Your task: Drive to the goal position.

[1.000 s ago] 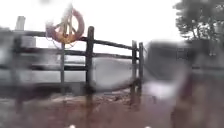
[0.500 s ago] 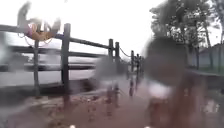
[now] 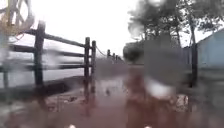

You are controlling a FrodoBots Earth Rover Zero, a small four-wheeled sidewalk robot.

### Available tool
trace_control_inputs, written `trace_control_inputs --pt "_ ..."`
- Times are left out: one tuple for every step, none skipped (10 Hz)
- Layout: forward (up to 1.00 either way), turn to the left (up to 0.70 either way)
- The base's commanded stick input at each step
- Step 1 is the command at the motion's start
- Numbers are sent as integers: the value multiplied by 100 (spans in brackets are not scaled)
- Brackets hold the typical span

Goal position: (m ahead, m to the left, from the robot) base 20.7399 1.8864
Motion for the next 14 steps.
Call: trace_control_inputs --pt "0 -100" --pt "0 -100" --pt "0 -100" --pt "0 -100" --pt "100 -19" --pt "100 0" --pt "100 0" --pt "100 0" --pt "100 0" --pt "100 0" --pt "100 0" --pt "100 3" --pt "100 31" --pt "100 40"
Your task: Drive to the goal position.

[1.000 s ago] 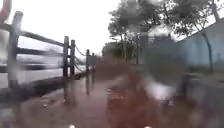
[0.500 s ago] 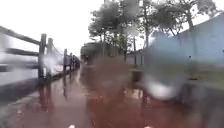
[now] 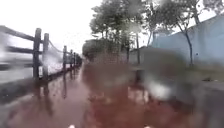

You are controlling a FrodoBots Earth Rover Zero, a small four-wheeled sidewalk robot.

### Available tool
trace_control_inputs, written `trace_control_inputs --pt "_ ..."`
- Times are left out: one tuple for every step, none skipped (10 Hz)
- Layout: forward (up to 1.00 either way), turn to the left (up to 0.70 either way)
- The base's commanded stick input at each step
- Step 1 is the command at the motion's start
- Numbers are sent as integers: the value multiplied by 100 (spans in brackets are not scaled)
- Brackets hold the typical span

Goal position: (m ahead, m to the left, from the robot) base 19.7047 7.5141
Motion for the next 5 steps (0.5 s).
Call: trace_control_inputs --pt "100 15" --pt "100 0" --pt "100 0" --pt "100 0" --pt "100 0"
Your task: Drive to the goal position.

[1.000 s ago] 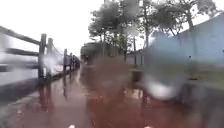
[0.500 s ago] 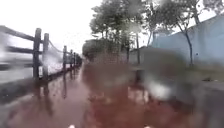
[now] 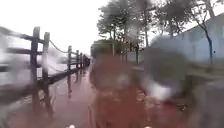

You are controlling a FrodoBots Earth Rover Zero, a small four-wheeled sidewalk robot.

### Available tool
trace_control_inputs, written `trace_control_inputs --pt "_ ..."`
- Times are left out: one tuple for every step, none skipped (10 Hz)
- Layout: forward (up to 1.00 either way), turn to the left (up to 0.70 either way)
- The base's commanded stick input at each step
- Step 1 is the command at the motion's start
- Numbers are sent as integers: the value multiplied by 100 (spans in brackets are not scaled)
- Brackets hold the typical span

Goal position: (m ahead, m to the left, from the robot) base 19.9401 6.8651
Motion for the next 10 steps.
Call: trace_control_inputs --pt "100 0" --pt "100 0" --pt "100 0" --pt "100 0" --pt "100 0" --pt "100 0" --pt "100 0" --pt "100 0" --pt "100 0" --pt "100 0"
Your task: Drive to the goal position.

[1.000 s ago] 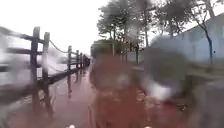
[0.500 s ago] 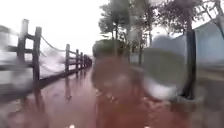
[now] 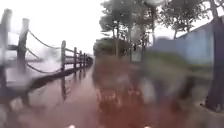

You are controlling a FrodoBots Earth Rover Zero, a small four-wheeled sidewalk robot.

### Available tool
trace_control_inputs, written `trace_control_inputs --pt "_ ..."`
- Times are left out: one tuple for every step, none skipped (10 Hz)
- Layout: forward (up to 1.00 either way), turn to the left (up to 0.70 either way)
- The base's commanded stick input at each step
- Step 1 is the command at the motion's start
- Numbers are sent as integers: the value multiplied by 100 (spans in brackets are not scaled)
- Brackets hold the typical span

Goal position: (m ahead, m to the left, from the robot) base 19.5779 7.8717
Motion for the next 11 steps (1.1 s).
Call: trace_control_inputs --pt "100 0" --pt "100 0" --pt "100 0" --pt "100 0" --pt "100 0" --pt "100 0" --pt "100 0" --pt "100 0" --pt "87 0" --pt "0 0" --pt "0 0"
